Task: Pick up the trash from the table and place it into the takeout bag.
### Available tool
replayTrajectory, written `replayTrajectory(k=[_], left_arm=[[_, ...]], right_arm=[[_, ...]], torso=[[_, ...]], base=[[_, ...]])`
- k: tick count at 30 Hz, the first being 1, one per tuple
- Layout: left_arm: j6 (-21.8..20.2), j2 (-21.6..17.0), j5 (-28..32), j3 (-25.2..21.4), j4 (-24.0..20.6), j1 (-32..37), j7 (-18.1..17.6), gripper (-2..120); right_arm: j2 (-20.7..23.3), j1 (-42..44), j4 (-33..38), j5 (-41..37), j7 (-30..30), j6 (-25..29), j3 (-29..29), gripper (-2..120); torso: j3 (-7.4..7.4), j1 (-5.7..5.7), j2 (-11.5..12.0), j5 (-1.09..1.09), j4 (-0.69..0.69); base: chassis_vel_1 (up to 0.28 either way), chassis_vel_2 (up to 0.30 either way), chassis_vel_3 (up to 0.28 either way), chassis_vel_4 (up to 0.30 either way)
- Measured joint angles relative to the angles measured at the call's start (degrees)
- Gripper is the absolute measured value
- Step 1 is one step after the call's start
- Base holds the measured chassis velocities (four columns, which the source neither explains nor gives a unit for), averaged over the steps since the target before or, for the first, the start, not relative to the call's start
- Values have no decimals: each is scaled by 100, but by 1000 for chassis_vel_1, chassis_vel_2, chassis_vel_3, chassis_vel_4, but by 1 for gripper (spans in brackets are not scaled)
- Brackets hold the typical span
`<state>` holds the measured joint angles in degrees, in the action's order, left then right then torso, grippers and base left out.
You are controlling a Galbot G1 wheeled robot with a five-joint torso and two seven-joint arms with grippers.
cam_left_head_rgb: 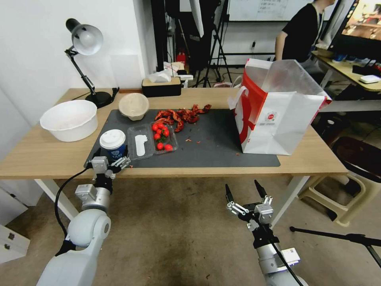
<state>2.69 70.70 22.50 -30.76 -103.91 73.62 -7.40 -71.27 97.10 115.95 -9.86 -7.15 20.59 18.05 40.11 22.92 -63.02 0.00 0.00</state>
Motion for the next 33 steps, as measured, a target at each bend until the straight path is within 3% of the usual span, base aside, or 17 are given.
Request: replayTrajectory(k=[5, 7, 12, 15, 18, 19, 21, 25, 31, 33], left_arm=[[-31, -14, 29, 7, 87, -93, -46, 84], [-45, -31, 31, 15, 127, -116, -51, 72], [-13, -47, 52, 11, 129, -99, 0, 60], [128, -79, 137, -2, 91, -71, 97, 42], [243, -105, 186, -3, 66, -61, 169, 36], [343, -133, 241, -4, 39, -57, 213, 27], [377, -142, 266, -3, 25, -58, 229, 25], [621, -295, 500, 25, -64, -145, 461, 6], [769, -566, 821, 118, -124, -327, 791, 0], [809, -840, 1116, 261, -158, -594, 1032, 0]], right_arm=[[-22, 44, 0, 23, -16, 4, 30, 100], [-36, 57, 6, 36, -29, 5, 51, 100], [-79, 61, 6, 70, -32, 12, 48, 100], [-113, 63, -4, 102, -32, 27, 26, 100], [-120, 59, -16, 107, -33, 33, 22, 100], [-122, 54, -23, 107, -36, 37, 20, 100], [-123, 53, -24, 107, -37, 39, 20, 100], [-146, 44, -41, 120, -38, 66, 7, 100], [-153, 72, -38, 136, -38, 86, -2, 100], [-132, 86, -10, 138, -38, 87, 5, 100]], torso=[[0, 0, 0, 0, 0], [0, 0, 0, 0, 0], [0, 0, 0, 0, 0], [0, 0, 0, 0, 0], [0, 0, 0, 0, 0], [0, 0, 0, 0, 0], [0, 0, -1, 0, 0], [0, 0, -1, 0, 0], [0, 0, -1, 0, 1], [0, 0, -1, -1, 0]], base=[[0, 0, 0, 0], [0, 0, 0, 0], [0, 0, 0, 0], [0, 0, 0, 0], [0, 0, 0, 0], [0, 0, 0, 0], [0, 0, 0, 0], [0, 0, 0, 0], [0, 0, 0, 0], [0, 0, 0, 0]])
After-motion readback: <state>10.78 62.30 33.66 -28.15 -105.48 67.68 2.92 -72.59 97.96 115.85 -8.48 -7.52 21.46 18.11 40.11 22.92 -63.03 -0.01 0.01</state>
